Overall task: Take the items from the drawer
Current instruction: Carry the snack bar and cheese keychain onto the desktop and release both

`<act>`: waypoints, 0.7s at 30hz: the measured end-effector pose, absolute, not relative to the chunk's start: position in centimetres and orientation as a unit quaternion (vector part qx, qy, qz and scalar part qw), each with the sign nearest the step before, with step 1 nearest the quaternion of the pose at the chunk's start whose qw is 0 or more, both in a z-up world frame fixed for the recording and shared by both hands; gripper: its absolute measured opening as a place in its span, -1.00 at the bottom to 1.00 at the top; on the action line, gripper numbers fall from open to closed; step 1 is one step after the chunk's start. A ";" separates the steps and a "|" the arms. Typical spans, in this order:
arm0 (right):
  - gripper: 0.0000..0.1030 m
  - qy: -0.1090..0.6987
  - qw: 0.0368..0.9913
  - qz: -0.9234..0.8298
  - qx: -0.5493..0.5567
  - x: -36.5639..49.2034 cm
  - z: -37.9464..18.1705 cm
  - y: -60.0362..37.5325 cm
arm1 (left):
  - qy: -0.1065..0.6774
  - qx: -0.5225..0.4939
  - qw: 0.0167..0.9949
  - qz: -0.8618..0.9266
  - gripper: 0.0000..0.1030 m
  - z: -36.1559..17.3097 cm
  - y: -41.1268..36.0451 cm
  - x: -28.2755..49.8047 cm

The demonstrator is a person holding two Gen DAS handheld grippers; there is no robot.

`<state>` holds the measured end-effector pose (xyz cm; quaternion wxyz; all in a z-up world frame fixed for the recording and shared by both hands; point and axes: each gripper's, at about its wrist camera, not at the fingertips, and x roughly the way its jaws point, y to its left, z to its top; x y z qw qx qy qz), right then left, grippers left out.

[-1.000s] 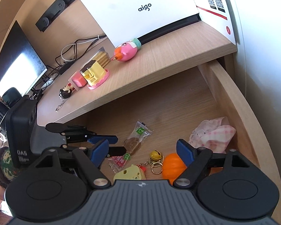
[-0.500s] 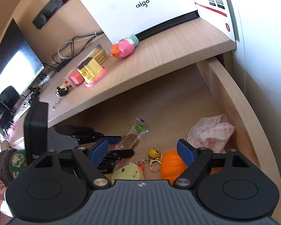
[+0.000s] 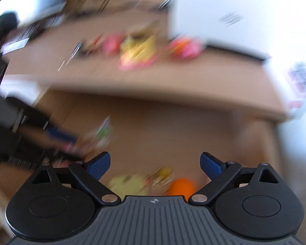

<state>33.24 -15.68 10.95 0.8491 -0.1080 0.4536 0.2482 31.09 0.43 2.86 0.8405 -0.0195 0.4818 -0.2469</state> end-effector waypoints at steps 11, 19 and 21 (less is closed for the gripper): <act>0.33 0.614 0.720 0.238 -0.217 36.8 4.4 -9.3 | 0.484 -0.052 0.834 -0.258 -0.25 2.7 1.9 31.0; 0.08 0.555 0.762 0.267 -0.200 33.9 8.4 -10.4 | 0.488 -0.030 0.837 -0.247 -0.25 2.5 0.6 31.0; 0.08 0.526 0.789 0.270 -0.164 33.0 10.6 -12.1 | 0.482 -0.021 0.839 -0.253 -0.25 2.5 0.1 30.8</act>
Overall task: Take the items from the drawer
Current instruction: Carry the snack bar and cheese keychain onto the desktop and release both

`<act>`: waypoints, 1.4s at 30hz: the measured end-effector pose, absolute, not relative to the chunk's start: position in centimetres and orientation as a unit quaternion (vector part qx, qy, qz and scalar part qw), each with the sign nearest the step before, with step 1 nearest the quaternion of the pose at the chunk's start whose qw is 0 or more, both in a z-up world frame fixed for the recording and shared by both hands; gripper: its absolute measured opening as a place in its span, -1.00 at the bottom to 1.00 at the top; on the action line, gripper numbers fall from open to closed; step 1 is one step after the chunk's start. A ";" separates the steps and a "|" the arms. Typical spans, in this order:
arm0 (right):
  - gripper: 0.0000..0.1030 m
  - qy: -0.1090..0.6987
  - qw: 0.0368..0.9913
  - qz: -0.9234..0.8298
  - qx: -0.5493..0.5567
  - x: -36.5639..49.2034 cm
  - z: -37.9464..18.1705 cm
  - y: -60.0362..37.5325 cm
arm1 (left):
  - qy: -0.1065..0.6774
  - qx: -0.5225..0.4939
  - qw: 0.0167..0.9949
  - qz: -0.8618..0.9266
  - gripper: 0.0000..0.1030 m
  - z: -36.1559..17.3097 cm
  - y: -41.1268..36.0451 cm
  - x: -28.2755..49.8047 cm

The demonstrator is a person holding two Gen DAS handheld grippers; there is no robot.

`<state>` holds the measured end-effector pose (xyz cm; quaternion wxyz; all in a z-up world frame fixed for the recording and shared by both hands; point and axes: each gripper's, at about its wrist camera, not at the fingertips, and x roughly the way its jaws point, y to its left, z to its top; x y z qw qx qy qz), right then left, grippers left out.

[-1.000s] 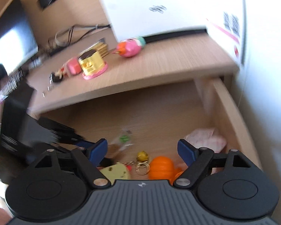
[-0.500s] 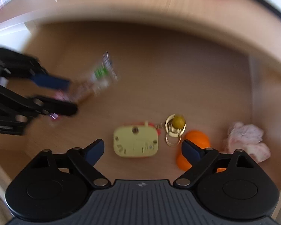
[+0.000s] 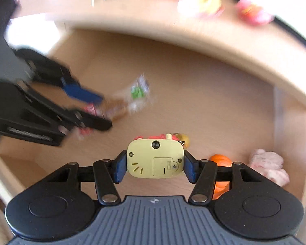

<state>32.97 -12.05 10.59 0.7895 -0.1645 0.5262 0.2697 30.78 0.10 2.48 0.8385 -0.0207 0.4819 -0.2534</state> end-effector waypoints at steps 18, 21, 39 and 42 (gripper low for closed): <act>0.08 0.243 0.962 0.100 -0.070 39.1 23.5 -20.4 | 0.346 0.037 0.901 -0.260 -0.21 11.2 -8.9 46.3; 0.08 0.267 0.958 0.081 -0.060 41.3 20.5 -21.3 | 0.327 0.089 0.907 -0.250 -0.50 10.1 -10.0 46.8; 0.59 0.287 0.949 0.129 0.030 39.3 19.7 -25.5 | 0.252 0.014 0.920 -0.299 -0.46 13.5 -5.3 39.9; 0.59 0.290 0.947 0.138 0.027 36.7 19.3 -25.7 | 0.284 0.035 0.896 -0.340 -0.46 12.4 -6.1 37.2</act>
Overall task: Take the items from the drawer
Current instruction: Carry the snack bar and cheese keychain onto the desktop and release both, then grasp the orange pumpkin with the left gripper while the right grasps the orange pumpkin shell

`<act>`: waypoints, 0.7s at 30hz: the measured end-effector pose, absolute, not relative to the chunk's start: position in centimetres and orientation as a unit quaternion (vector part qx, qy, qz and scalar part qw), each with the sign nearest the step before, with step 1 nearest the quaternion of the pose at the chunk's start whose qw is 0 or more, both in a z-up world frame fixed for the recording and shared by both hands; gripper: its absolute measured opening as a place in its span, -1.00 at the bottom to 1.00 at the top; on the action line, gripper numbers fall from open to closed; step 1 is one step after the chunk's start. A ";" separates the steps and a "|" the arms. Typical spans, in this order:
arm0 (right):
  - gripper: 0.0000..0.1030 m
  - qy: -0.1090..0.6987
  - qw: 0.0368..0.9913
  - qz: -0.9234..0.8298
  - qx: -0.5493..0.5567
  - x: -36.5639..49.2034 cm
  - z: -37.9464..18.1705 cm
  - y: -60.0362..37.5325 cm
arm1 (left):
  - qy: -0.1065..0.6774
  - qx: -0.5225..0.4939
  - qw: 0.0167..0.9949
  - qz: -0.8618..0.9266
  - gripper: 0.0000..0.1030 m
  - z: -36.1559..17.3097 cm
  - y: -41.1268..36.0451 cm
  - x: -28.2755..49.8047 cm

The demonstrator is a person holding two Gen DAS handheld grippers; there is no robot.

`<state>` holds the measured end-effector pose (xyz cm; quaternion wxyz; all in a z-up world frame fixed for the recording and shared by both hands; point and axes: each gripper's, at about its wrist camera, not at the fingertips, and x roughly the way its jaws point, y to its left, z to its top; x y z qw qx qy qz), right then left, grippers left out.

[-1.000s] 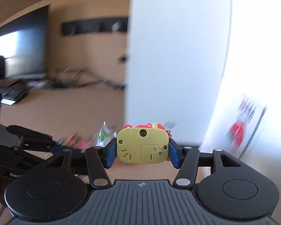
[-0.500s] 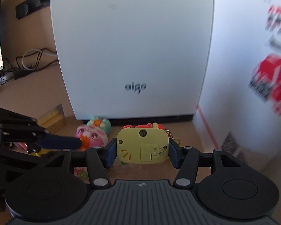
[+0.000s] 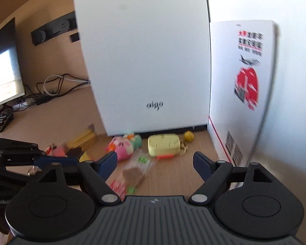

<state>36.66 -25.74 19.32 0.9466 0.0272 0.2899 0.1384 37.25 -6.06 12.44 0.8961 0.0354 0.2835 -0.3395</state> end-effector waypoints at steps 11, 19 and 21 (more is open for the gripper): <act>-0.08 0.351 0.922 0.162 -0.005 37.1 13.8 -21.1 | 0.371 0.049 0.863 -0.338 -0.46 6.8 -6.6 36.0; -0.27 0.347 0.917 0.197 -0.013 39.7 13.9 -17.5 | 0.406 0.044 0.854 -0.323 -0.46 4.4 -4.7 34.9; -0.27 0.348 0.916 0.197 -0.004 40.3 13.8 -17.2 | 0.406 0.039 0.853 -0.325 -0.46 4.3 -4.6 35.1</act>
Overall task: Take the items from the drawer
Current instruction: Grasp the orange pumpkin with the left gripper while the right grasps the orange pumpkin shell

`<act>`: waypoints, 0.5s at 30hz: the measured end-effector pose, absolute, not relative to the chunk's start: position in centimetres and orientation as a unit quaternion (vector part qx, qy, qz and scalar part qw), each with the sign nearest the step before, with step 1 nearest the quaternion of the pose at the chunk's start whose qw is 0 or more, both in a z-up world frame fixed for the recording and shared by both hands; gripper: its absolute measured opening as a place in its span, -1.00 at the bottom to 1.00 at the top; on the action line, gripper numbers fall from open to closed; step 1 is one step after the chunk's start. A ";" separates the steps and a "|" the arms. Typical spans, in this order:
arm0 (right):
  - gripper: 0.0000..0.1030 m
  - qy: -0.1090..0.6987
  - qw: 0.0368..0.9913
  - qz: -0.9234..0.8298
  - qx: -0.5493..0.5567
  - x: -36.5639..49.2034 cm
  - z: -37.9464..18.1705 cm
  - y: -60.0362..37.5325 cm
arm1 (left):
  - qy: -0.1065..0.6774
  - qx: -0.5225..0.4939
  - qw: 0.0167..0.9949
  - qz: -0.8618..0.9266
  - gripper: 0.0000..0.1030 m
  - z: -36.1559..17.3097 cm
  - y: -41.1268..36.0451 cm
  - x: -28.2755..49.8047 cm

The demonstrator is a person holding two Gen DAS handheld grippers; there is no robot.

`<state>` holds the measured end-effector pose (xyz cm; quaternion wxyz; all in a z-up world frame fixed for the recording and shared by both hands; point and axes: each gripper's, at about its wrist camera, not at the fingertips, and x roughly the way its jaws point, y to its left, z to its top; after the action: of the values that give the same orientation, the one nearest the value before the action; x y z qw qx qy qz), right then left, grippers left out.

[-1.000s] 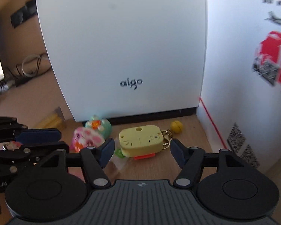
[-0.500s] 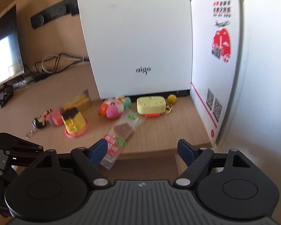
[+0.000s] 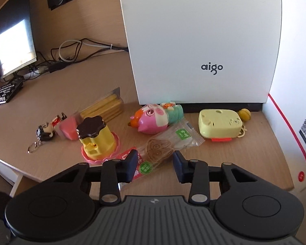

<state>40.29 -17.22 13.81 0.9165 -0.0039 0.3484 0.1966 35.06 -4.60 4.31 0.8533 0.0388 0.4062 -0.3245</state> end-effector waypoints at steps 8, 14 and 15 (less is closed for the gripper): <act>0.23 0.338 0.918 0.206 0.030 38.4 14.6 -19.4 | 0.420 0.053 0.845 -0.326 -0.46 3.2 -5.5 35.3; 0.48 0.327 0.930 0.170 0.016 32.1 13.5 -23.5 | 0.446 0.068 0.816 -0.361 -0.46 1.8 -7.8 35.9; 0.48 0.330 0.931 0.158 0.017 31.4 13.0 -24.2 | 0.456 0.060 0.809 -0.366 -0.46 1.6 -8.3 36.2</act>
<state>31.38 -24.21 13.05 0.9306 0.0173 0.3299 0.1575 36.23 -8.34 1.62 0.8091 0.0595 0.4560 -0.3659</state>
